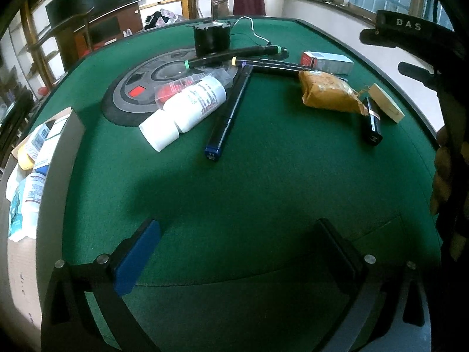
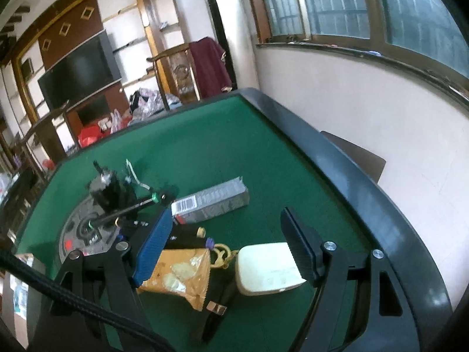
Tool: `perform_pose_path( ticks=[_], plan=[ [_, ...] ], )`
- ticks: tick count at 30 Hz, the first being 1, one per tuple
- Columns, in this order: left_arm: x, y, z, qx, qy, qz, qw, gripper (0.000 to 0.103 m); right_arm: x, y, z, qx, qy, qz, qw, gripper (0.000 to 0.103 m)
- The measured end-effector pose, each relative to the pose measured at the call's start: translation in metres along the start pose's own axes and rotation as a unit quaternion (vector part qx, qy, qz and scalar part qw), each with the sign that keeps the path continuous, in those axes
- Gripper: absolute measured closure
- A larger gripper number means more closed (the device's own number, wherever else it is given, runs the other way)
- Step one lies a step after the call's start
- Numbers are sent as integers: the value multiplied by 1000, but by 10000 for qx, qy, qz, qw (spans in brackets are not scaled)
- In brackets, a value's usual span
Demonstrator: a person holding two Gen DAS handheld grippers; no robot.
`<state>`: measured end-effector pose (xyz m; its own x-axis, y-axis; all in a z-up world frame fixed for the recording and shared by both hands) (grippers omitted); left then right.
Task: Organize objects
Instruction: 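Move both grippers back over the table toward the remaining items, then grasp a white pill bottle with the left gripper while the right grasps a black marker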
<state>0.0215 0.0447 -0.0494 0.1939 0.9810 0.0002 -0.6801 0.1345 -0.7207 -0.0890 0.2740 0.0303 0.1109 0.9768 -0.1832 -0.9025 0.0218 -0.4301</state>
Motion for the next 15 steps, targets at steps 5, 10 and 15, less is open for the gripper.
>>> perform_pose_path(
  ticks=[5, 10, 15],
  plan=[
    [-12, -6, 17, -8, -416, -520, 9978, 2, -9, -4, -2, 36, -219, 57, 9997, 27],
    [-46, -15, 60, 548, -168, -52, 9983, 2, -8, -2, -3, -57, -149, 121, 9998, 27],
    [-66, 10, 77, 529, 506, 56, 9973, 10, -4, 1, -2, -120, -57, 71, 9999, 27]
  ],
)
Point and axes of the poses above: each gripper's, at about its wrist camera, not at the fingertips, and y roughly the way its jaws point, x to its right, z to its top, the point moved 5 cm from there along y, roughly the way its jaws point, and after that the axes turned 13 degrees about x, right-handed, at the moved point
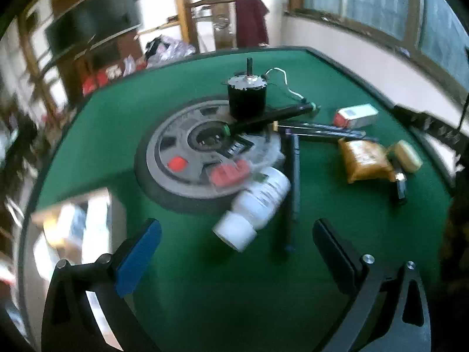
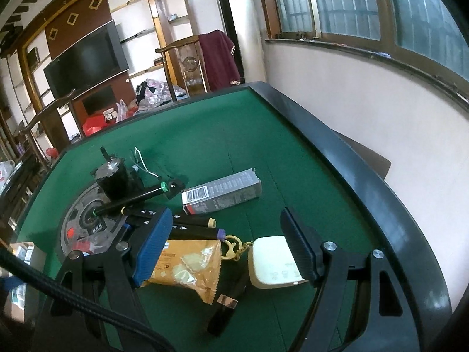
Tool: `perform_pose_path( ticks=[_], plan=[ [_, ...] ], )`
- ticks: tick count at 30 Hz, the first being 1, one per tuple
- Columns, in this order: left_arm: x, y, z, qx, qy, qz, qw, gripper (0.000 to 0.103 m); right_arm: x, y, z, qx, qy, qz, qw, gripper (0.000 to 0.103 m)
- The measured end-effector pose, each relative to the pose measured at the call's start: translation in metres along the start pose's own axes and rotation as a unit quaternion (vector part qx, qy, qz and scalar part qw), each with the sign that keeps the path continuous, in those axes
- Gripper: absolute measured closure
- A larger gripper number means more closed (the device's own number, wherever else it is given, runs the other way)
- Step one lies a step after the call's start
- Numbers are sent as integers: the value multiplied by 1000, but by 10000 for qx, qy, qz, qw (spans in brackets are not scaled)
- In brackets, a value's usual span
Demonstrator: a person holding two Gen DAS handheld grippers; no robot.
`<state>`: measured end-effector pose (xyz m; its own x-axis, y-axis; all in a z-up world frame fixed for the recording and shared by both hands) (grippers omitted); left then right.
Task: Organize objects
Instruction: 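Grasp a white pill bottle with the left gripper while the right grasps a black marker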
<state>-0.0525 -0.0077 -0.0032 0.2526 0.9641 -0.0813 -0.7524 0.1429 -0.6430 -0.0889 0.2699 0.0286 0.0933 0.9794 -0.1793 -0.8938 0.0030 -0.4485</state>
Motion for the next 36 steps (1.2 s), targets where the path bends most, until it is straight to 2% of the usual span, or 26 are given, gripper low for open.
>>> perform_pose_path(
  ticks=[1, 2, 3, 5, 11, 15, 17, 25, 28, 32, 36],
  plan=[
    [0, 6, 1, -26, 125, -82, 9999, 16, 0, 0, 0, -1, 18, -1, 10000, 27],
    [1, 11, 2, -73, 198, -201, 9996, 32, 1, 0, 1, 2, 39, -2, 10000, 27],
    [1, 16, 2, -145, 239, -325, 9991, 44, 3, 0, 1, 4, 66, -15, 10000, 27],
    [2, 26, 1, -259, 281, -539, 9978, 47, 4, 0, 2, 1, 117, -27, 9999, 27],
    [17, 43, 0, -368, 263, -772, 9960, 47, 10, 5, -2, -158, 278, -42, 9995, 27],
    [24, 46, 1, -511, 262, -924, 9941, 72, 12, 6, -1, -150, 302, -59, 9994, 27],
    [29, 46, -2, -562, 352, -1028, 9925, 74, 12, 6, -2, -156, 305, -64, 9994, 27],
    [29, 54, -6, -720, 366, -895, 9927, 74, 11, 6, -3, -185, 321, -17, 9993, 27],
    [32, 54, -6, -535, 436, -772, 9946, 73, 10, 5, -3, -167, 303, -6, 9994, 27],
    [31, 51, -5, -491, 260, -604, 9966, 74, 6, 4, -4, -140, 252, 41, 9996, 27],
    [28, 25, -3, -177, -108, -633, 9978, 74, -1, 1, -2, -48, 157, 198, 9997, 27]
  ],
)
Point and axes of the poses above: each gripper's, at about its wrist camera, not at the fingertips, and y roughly the way its jaws point, x to its right, z to its top, the point moved 5 cm from there along y, roughly the way its jaws point, and after that the axes turned 13 degrees about x, right-handed, at the moved point
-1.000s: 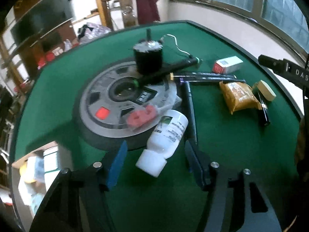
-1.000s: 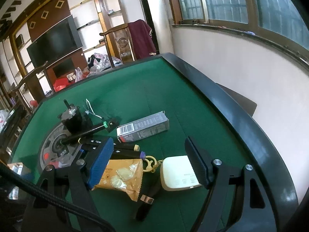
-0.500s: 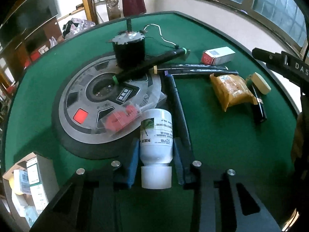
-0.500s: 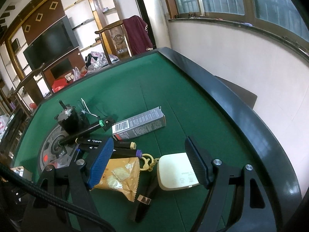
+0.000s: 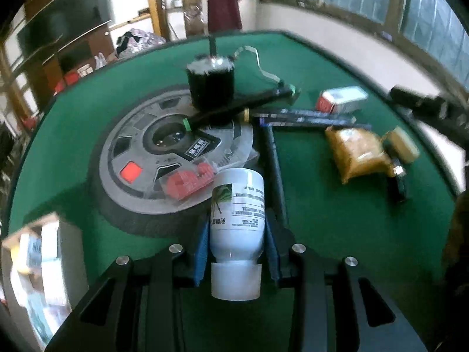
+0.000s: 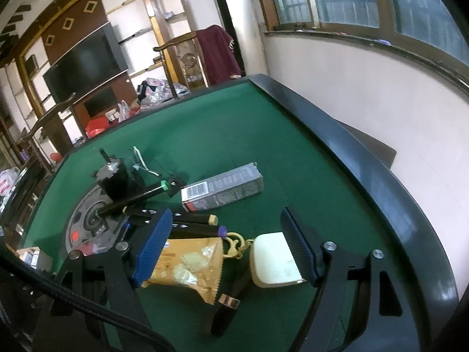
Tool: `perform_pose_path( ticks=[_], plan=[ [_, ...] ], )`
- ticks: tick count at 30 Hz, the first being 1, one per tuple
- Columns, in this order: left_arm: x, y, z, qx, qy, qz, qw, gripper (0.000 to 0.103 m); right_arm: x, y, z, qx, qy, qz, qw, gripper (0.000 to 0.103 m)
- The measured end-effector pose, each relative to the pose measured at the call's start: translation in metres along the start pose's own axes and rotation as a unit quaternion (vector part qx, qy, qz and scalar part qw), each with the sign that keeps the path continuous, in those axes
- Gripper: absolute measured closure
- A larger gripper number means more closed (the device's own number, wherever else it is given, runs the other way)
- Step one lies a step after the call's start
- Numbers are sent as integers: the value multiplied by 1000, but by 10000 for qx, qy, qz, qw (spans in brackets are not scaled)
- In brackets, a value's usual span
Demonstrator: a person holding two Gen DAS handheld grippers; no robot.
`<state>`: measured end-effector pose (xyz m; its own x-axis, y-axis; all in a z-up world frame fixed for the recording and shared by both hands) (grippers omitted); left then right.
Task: Organize objects
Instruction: 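Grasp a white pill bottle with the left gripper while the right grasps a black marker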
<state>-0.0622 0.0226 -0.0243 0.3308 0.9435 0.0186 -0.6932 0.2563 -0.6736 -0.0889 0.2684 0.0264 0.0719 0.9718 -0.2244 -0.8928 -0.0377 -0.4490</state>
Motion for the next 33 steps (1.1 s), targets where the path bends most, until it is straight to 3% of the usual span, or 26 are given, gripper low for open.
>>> perform_pose_path(
  ticks=[5, 9, 12, 14, 17, 18, 21, 23, 27, 33],
  plan=[
    [-10, -67, -3, 551, -525, 21, 9971, 74, -17, -4, -2, 198, -323, 221, 9990, 27],
    [-27, -124, -13, 1095, -1067, -132, 9882, 74, -39, -7, -8, 401, -784, 371, 9954, 27],
    [-41, -151, -27, 1279, -1259, -133, 9837, 74, -52, -14, -6, 278, -749, 385, 9961, 27],
    [-51, -163, -37, 1317, -1312, -165, 9824, 74, -74, -22, -6, -85, -642, 864, 9942, 27],
    [-69, -170, -47, 1341, -1511, -179, 9792, 74, -108, -11, -18, -850, -690, 1257, 9860, 27],
    [-74, -172, -51, 1357, -1583, -199, 9778, 74, -121, 0, -28, -1240, -729, 1280, 9813, 27],
    [-88, -178, -62, 1388, -1765, -188, 9743, 74, -139, 31, -50, -1786, -959, 1018, 9739, 28],
    [-94, -179, -68, 1395, -1808, -161, 9734, 73, -143, 48, -63, -2017, -971, 782, 9715, 34],
    [-106, -182, -78, 1414, -1925, -166, 9709, 73, -144, 68, -78, -2226, -869, 516, 9696, 57],
    [-116, -183, -84, 1449, -2083, -220, 9670, 73, -149, 75, -84, -1933, -1028, 281, 9753, 86]
  ],
)
Point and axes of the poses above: each gripper's, at about its wrist camera, not at the fingertips, and y roughly the way its jaws point, x to its right, z to its top, the point moved 5 cm from there along y, roughly the way its jaws point, and after that the axes turned 13 degrees about x, right-handed, at the moved point
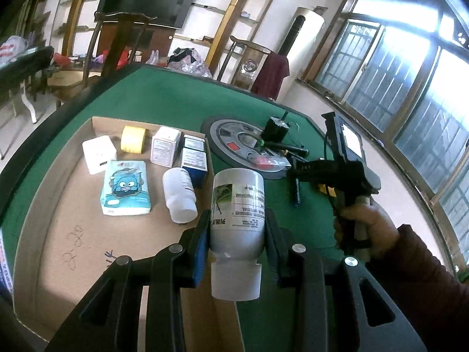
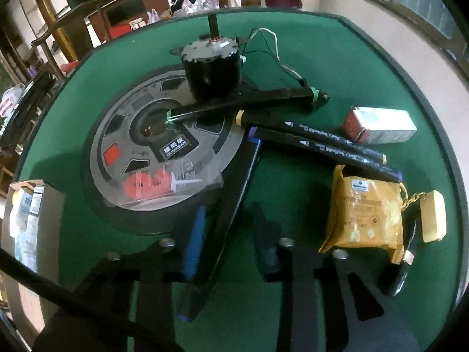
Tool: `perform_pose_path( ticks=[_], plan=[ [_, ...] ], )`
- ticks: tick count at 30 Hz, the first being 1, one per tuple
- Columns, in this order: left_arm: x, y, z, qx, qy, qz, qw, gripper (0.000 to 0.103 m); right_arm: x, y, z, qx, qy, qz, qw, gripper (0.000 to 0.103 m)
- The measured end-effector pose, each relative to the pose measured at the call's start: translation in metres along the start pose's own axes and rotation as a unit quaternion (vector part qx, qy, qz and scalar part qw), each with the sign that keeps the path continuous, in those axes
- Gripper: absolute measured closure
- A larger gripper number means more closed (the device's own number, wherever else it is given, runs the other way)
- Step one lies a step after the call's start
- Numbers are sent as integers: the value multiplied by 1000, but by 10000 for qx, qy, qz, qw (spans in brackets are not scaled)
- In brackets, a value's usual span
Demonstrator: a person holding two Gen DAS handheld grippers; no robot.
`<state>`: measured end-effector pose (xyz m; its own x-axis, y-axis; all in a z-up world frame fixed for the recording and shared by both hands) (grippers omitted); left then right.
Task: Organize objects
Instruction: 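Grasp a white pill bottle with the left gripper while the right grasps a black marker, then carry pill bottle and marker into the cardboard box and open both grippers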
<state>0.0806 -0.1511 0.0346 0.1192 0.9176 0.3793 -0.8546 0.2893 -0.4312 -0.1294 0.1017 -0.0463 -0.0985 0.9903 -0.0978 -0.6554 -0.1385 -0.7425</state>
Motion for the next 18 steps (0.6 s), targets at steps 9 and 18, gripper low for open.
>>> perform_pose_path(
  ticks=[9, 18],
  plan=[
    [-16, -9, -3, 57, -95, 98, 9999, 73, 21, -24, -23, 62, 806, 1001, 9917, 91],
    [-52, -25, 3, 12, -362, 385, 9986, 73, -13, -66, -40, -108, 1538, 2720, 9499, 91]
  ],
)
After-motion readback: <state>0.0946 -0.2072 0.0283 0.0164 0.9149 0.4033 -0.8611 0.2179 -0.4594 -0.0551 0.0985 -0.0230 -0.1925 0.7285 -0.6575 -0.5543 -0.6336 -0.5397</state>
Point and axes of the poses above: each gripper's, at about its wrist camera, not at the fingertips, and y roughly the way its jaws point, x to its right, z to its top, the point moved 5 cm from there along y, roughly the way its jaws point, and after that the axes turned 13 degrees about x, right-handed, at the moved point
